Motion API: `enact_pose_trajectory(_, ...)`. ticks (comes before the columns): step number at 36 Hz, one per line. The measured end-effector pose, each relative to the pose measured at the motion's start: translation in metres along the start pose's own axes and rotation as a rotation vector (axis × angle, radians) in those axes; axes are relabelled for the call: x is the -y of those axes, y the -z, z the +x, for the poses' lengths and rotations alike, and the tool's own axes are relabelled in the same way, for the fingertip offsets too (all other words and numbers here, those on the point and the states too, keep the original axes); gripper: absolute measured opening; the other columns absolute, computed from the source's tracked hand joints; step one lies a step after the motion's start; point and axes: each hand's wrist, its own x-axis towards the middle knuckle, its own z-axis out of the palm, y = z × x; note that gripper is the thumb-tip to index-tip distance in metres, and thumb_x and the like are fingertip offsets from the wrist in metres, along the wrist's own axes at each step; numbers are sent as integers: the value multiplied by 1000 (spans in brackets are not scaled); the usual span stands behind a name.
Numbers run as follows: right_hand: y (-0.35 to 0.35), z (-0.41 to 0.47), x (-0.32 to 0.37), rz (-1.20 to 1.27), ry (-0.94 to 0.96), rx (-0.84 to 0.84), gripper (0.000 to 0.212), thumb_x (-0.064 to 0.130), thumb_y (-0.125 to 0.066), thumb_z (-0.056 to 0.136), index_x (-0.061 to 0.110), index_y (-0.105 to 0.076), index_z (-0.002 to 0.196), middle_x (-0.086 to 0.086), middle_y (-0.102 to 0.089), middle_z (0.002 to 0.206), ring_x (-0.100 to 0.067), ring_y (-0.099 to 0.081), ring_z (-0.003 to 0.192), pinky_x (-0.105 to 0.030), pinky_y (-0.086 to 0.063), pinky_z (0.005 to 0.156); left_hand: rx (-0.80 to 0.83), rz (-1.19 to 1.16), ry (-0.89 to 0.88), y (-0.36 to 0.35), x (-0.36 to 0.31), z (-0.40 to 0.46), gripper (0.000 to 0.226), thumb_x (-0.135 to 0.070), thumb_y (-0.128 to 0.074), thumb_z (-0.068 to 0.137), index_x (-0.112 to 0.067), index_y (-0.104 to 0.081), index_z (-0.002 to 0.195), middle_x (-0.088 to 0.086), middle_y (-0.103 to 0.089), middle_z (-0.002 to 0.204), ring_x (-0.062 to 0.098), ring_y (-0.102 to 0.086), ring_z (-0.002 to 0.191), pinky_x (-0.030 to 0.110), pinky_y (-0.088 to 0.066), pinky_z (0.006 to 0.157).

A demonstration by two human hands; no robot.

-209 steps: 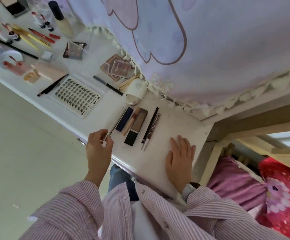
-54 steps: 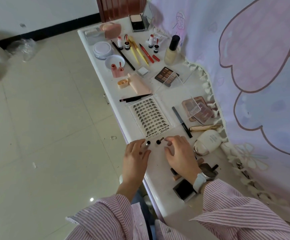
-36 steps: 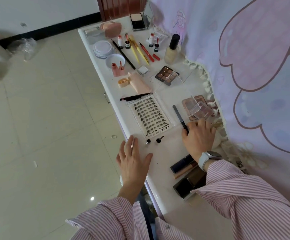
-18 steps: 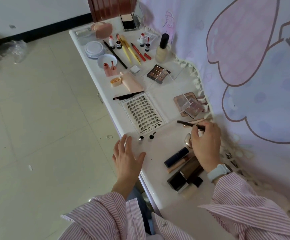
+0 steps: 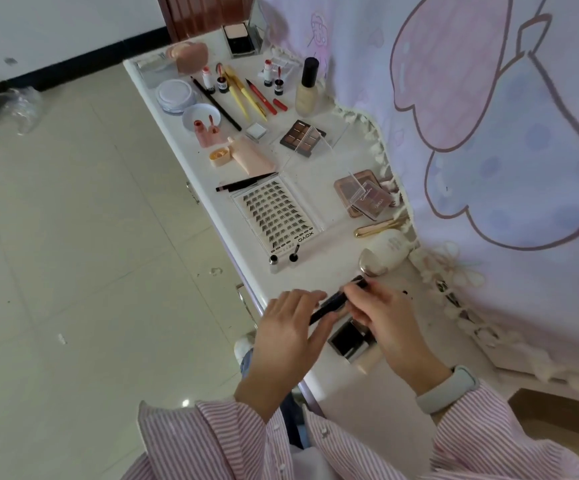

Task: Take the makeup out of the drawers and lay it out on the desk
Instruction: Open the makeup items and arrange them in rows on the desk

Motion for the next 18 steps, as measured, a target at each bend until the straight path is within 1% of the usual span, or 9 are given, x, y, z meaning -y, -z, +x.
enact_pose_trajectory(2,-3,-2,1,-38,-8,31,21,13,-59,89,-5,-62,79,6,-50,46,-7,-49,46,-14,-39,52,37,-26,21,-2,-2,0,26,-31,-45,92,-13,-64,92,-4,-59,73,10,-53,53,20,-41,43)
enact_pose_trajectory(4,-4,-1,2,-51,-32,31,22,19,-57,91,0,-66,83,10,-45,41,-5,-49,45,-12,-37,50,51,-8,44,-2,0,-1,25,-29,-41,93,-14,-61,91,-4,-56,69,10,-46,42,18,-34,35)
enact_pose_trajectory(7,-5,1,4,-123,-21,32,21,20,-53,93,9,-65,79,12,-47,38,0,-45,39,-11,-35,49,83,15,83,-1,3,-4,26,-32,-39,94,-17,-58,88,-6,-54,65,10,-41,38,22,-34,31)
enact_pose_trajectory(8,-6,1,4,-160,-5,52,21,19,-52,94,8,-64,79,13,-48,39,1,-47,40,-11,-35,50,94,16,104,0,3,-5,28,-34,-38,94,-17,-59,85,-8,-53,62,9,-39,38,22,-33,31)
enact_pose_trajectory(10,-7,2,3,-221,30,84,21,17,-50,94,5,-64,83,14,-49,40,1,-49,42,-11,-37,50,98,29,139,3,3,-4,31,-38,-39,92,-18,-59,78,-12,-44,52,6,-30,36,17,-25,32)
enact_pose_trajectory(12,-8,2,1,-277,66,101,20,15,-49,95,5,-64,85,16,-50,42,-1,-52,48,-12,-41,55,90,47,158,5,2,-2,33,-40,-41,91,-18,-57,71,-15,-31,47,6,-23,35,10,-15,36)
enact_pose_trajectory(14,-8,3,0,-332,107,114,20,15,-47,96,11,-64,85,19,-53,46,-11,-59,57,-18,-47,62,88,58,167,6,2,0,37,-44,-39,91,-19,-54,67,-14,-26,44,8,-21,33,9,-12,36)
enact_pose_trajectory(15,-9,4,1,-348,127,115,20,14,-47,96,13,-64,85,19,-54,48,-10,-59,58,-17,-47,62,88,60,175,6,3,0,42,-47,-37,92,-19,-53,66,-14,-25,43,8,-21,32,9,-11,36)
enact_pose_trajectory(18,-9,4,3,-371,205,112,17,9,-48,95,8,-63,87,13,-55,63,4,-55,54,-7,-41,53,75,46,218,6,9,0,58,-61,-25,93,-19,-49,61,-12,-22,41,7,-19,32,10,-11,36)
